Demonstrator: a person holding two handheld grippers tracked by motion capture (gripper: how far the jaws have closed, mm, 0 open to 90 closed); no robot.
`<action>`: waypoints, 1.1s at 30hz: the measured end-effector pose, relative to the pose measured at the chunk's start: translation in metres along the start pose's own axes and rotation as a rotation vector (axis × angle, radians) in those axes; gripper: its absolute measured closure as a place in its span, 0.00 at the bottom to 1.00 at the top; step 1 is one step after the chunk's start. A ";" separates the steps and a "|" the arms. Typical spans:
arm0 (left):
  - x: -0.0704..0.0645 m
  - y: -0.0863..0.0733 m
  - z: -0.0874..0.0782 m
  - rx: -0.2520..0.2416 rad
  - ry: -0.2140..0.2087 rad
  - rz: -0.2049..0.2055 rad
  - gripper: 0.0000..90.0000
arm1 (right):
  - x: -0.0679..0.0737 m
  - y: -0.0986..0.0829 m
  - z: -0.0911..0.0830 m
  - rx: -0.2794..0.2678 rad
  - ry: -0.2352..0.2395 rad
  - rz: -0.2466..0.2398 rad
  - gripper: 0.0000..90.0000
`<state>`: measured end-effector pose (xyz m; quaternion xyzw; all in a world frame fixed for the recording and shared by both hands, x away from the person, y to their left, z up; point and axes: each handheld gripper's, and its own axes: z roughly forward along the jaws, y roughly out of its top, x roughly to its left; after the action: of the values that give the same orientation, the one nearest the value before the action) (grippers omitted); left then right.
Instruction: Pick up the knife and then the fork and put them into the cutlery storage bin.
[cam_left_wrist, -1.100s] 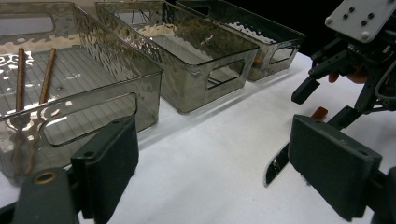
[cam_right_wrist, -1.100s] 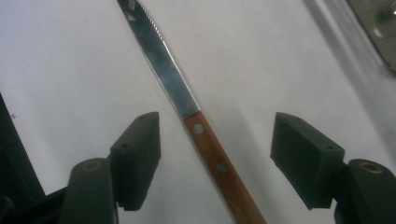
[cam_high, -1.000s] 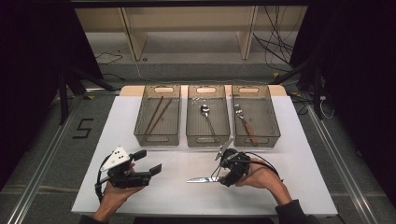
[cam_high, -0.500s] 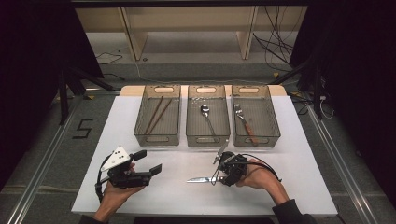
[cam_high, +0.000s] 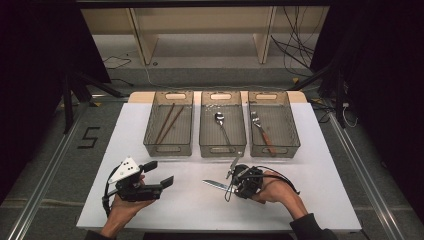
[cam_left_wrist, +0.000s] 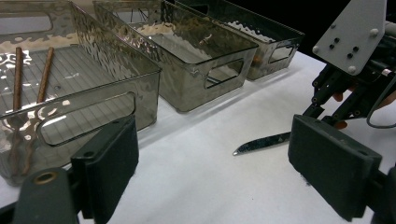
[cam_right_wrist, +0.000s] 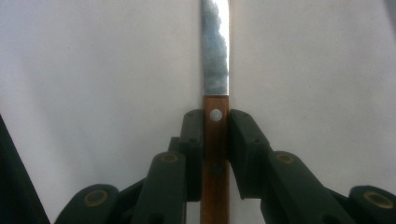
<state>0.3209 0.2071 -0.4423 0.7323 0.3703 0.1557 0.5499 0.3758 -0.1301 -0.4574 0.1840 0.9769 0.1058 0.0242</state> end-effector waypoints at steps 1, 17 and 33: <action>0.000 0.000 0.000 0.000 0.000 0.000 0.18 | 0.000 0.000 0.000 0.002 0.000 0.000 0.85; 0.000 0.000 0.000 0.001 0.001 0.002 0.18 | 0.002 0.001 -0.008 -0.003 -0.003 -0.007 0.86; 0.000 0.000 0.000 0.000 0.002 0.001 0.18 | -0.011 -0.009 -0.045 -0.168 -0.014 0.095 0.86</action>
<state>0.3209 0.2071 -0.4421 0.7322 0.3705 0.1569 0.5496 0.3792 -0.1516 -0.4152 0.2280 0.9546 0.1873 0.0415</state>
